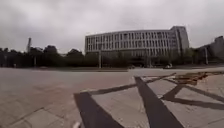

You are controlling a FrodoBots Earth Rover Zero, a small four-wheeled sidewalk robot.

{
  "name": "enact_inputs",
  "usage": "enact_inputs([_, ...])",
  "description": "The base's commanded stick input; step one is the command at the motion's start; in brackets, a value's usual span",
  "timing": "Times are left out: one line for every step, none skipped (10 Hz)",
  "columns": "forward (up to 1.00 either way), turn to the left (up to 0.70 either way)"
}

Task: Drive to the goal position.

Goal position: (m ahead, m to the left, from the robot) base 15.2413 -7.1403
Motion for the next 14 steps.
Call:
enact_inputs([0.70, 0.00])
enact_inputs([0.70, 0.00])
enact_inputs([0.70, 0.00])
enact_inputs([0.70, 0.00])
enact_inputs([0.70, 0.00])
enact_inputs([0.70, 0.00])
enact_inputs([0.70, -0.23])
enact_inputs([0.70, -0.29])
enact_inputs([0.70, -0.31])
enact_inputs([0.70, -0.31])
enact_inputs([0.70, -0.31])
enact_inputs([0.70, -0.15])
enact_inputs([0.70, 0.00])
enact_inputs([0.70, 0.00])
